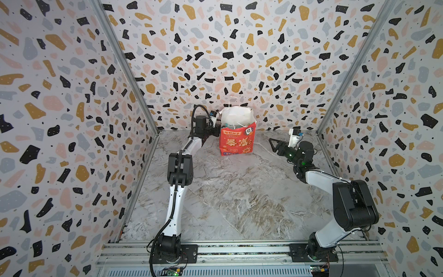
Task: Take the snacks out of the paper bag
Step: Move the paper bag to the top-center of the table.
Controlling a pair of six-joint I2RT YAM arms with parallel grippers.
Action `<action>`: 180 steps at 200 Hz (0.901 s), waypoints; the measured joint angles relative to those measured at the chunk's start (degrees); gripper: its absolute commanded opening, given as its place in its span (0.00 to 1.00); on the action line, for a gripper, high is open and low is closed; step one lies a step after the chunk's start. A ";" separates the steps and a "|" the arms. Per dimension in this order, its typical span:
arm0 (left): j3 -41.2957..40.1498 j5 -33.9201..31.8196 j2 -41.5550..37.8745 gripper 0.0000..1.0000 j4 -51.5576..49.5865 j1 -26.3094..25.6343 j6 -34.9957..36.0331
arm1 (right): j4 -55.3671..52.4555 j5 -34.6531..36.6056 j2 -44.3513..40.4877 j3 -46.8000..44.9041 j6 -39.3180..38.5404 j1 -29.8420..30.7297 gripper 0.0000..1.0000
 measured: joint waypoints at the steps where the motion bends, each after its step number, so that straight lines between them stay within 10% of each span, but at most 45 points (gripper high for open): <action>1: 0.00 0.00 0.00 0.00 0.00 -0.04 0.00 | -0.13 0.00 0.00 0.07 -0.07 0.00 0.75; 180: -3.41 -0.50 -8.66 0.03 -1.11 -9.35 3.65 | -22.86 3.13 -9.35 12.79 -10.19 -5.29 0.78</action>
